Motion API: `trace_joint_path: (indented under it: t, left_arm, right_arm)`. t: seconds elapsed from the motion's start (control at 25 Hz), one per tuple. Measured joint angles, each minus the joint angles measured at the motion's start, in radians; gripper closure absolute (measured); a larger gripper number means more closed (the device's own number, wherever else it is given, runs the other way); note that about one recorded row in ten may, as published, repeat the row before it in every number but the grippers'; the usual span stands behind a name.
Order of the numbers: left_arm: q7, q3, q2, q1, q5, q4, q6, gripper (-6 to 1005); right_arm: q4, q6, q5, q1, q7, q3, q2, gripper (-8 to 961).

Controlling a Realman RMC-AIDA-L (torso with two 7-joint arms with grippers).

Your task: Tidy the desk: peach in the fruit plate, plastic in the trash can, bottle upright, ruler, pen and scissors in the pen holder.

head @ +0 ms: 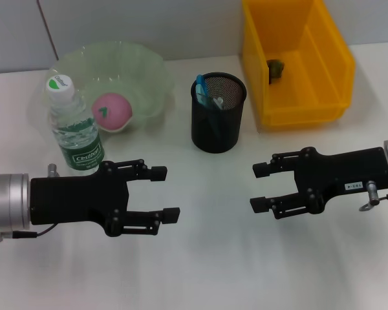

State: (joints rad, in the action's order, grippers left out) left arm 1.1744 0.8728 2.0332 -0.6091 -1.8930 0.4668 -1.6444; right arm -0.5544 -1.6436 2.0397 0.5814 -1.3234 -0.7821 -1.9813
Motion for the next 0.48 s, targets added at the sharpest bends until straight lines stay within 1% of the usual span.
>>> trace_joint_path:
  t: [0.2,0.48]
  left_arm:
    - [-0.002,0.000,0.007,-0.003,-0.002,0.000,0.004,194]
    - [-0.004,0.000,0.006,-0.002,-0.004,-0.001,0.002,194]
  right_arm:
    - [-0.003,0.002,0.000,0.001,0.007,0.000,-0.003,202]
    - [0.000,0.002,-0.005,0.002,0.014,0.001,-0.004,202]
